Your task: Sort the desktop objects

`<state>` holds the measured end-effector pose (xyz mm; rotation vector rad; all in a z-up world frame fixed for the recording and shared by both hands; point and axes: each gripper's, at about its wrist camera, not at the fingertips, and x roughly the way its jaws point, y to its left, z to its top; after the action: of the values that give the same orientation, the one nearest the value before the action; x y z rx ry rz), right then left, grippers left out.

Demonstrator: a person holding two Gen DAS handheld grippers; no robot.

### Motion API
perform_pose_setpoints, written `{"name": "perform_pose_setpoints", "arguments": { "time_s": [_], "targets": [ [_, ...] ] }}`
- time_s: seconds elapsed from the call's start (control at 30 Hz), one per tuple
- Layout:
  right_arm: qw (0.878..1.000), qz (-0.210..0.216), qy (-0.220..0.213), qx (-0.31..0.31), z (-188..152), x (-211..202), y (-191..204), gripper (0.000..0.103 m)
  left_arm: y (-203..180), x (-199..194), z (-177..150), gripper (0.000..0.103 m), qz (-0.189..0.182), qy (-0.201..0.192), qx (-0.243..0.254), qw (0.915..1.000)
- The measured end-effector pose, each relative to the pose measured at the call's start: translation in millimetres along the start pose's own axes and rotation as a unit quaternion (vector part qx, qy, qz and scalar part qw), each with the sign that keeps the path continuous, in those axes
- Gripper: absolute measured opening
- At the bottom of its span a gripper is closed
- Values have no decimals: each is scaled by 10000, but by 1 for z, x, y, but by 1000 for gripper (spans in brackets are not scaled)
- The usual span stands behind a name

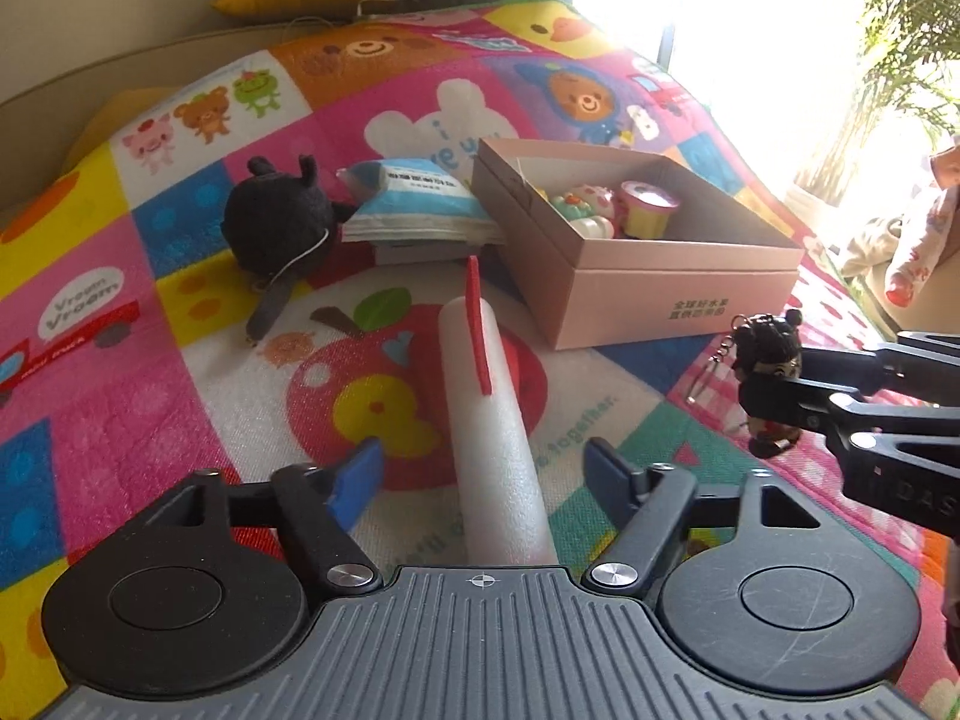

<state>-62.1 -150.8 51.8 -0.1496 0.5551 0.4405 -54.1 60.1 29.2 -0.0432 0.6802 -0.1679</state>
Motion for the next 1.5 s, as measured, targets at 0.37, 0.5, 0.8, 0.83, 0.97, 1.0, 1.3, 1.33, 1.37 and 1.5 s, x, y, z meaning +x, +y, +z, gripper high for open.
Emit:
{"name": "perform_pose_setpoints", "arguments": {
  "time_s": [0.37,0.5,0.8,0.83,0.97,1.0,1.3,1.33,1.37,1.5],
  "targets": [
    [9972,-683,103,271,-10,22,-19,30,-1,16,-13,102,257,45,-21,9997],
    [9967,-726,205,290,-3,22,-20,49,0,8,-13,102,246,139,-182,9994],
    [9679,-459,-205,2463,61,9,-42,71,-4,-38,-34,103,-2037,-612,-1605,9639],
    [9598,-477,-331,2745,68,5,-45,71,-9,-39,-38,103,-2302,-544,-1531,9595],
    [9394,-943,-970,3150,90,-14,-57,71,-6,-49,-50,103,-2840,306,-1040,9527],
    [9386,-1065,-1090,3096,93,-19,-61,71,7,-60,-54,103,-2659,325,-885,9594],
    [9692,-1591,-1205,1440,76,-7,-9,83,130,-209,-18,103,270,-442,-1055,9931],
    [9728,-1456,-1086,1441,74,-1,-2,83,130,-220,-14,103,450,-462,-1014,9928],
    [9756,-1340,-984,1431,72,4,6,83,128,-232,-7,103,631,-489,-943,9923],
    [9842,-1040,-797,1192,66,13,28,83,110,-261,11,103,1042,-652,-497,9912]
  ]
}}
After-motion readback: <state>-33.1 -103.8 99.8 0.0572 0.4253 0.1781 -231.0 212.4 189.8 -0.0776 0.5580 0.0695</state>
